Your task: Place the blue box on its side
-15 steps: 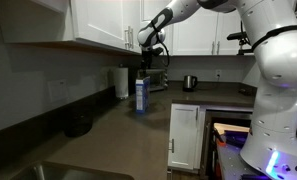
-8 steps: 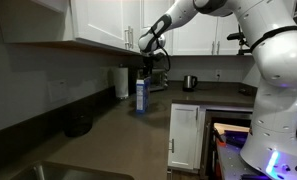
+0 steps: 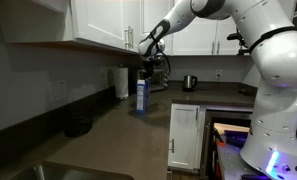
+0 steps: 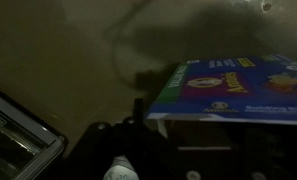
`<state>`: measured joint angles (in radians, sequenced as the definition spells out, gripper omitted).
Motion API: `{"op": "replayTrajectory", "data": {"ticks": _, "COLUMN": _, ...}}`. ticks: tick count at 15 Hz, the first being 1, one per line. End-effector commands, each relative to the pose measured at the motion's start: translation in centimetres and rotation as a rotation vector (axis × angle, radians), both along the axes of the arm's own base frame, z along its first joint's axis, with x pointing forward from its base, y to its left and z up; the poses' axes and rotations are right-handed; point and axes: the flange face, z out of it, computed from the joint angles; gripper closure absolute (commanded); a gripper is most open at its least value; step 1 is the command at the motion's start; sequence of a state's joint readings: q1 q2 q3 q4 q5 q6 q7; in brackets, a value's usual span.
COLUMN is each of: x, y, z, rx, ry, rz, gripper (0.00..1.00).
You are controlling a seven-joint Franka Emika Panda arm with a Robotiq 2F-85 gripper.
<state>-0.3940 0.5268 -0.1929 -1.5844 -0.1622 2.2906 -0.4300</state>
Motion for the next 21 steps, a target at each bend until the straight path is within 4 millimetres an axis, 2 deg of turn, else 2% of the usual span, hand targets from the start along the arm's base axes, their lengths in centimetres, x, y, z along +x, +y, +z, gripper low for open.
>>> {"op": "replayTrajectory", "data": {"ticks": 1, "x": 0.4, "y": -0.6, "z": -0.6, "rx": 0.035, "ry": -0.001, "rz": 0.022, "gripper": 0.37}}
{"op": "replayTrajectory", "data": {"ticks": 2, "x": 0.4, "y": -0.6, "z": -0.8, "rx": 0.039, "ry": 0.000, "rz": 0.021, "gripper": 0.56}}
{"op": "replayTrajectory", "data": {"ticks": 3, "x": 0.4, "y": -0.5, "z": -1.0, "rx": 0.043, "ry": 0.004, "rz": 0.023, "gripper": 0.58}}
{"op": "replayTrajectory", "data": {"ticks": 6, "x": 0.1, "y": 0.0, "z": -0.6, "rx": 0.046, "ry": 0.012, "rz": 0.024, "gripper": 0.78}}
{"op": "replayTrajectory", "data": {"ticks": 9, "x": -0.5, "y": 0.6, "z": 0.7, "rx": 0.053, "ry": 0.015, "rz": 0.036, "gripper": 0.97}}
{"op": "replayTrajectory", "data": {"ticks": 10, "x": -0.6, "y": 0.8, "z": 1.2, "rx": 0.049, "ry": 0.016, "rz": 0.042, "gripper": 1.00}}
{"op": "replayTrajectory", "data": {"ticks": 17, "x": -3.1, "y": 2.9, "z": 5.3, "rx": 0.029, "ry": 0.023, "rz": 0.093, "gripper": 1.00}}
{"op": "replayTrajectory", "data": {"ticks": 21, "x": -5.0, "y": 5.1, "z": 6.4, "rx": 0.003, "ry": 0.033, "rz": 0.151, "gripper": 1.00}}
